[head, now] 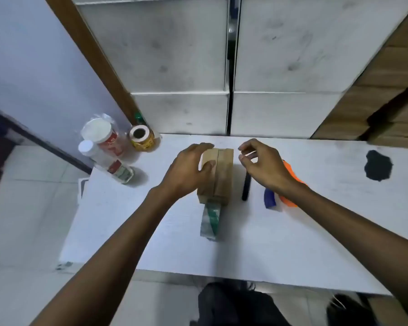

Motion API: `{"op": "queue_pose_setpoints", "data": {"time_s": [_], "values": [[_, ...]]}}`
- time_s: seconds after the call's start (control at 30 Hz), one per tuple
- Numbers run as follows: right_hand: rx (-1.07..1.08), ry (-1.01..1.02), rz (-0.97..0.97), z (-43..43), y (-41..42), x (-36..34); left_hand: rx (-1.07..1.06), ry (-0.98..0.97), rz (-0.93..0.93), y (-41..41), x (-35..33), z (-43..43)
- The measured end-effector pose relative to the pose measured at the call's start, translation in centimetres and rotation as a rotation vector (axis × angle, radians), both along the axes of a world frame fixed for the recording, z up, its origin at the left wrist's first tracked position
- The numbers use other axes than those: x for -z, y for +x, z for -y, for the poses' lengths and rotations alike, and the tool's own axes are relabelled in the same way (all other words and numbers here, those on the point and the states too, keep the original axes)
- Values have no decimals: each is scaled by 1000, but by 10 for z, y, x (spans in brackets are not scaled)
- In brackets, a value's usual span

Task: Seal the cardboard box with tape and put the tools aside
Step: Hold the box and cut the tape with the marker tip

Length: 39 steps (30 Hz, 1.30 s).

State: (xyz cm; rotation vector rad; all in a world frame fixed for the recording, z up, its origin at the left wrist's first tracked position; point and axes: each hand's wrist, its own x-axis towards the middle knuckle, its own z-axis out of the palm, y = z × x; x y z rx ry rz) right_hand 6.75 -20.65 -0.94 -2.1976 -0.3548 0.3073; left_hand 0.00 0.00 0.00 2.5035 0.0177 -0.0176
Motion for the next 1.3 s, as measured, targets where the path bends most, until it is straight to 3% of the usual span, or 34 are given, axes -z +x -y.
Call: {"op": "queue_pose_setpoints", "data": {"time_s": [0.2, 0.37, 0.53, 0.77, 1.03, 1.23, 1.3], "values": [[86, -173, -28, 3, -8, 62, 77, 111, -99, -19, 36, 2], [206, -218, -72, 4, -11, 99, 166, 236, -24, -35, 59, 3], [252, -424, -144, -3, -19, 120, 192, 241, -35, -44, 79, 5], [356, -500, -251, -17, -16, 132, 205, 196, -58, -50, 84, 8], [349, -341, -196, -4, -17, 126, 180, 161, -119, -46, 81, 8], [489, 127, -331, 1, -23, 97, 165, 138, -119, -48, 85, 9], [492, 197, -385, 2, -25, 83, 163, 141, -118, -48, 84, 10]]}}
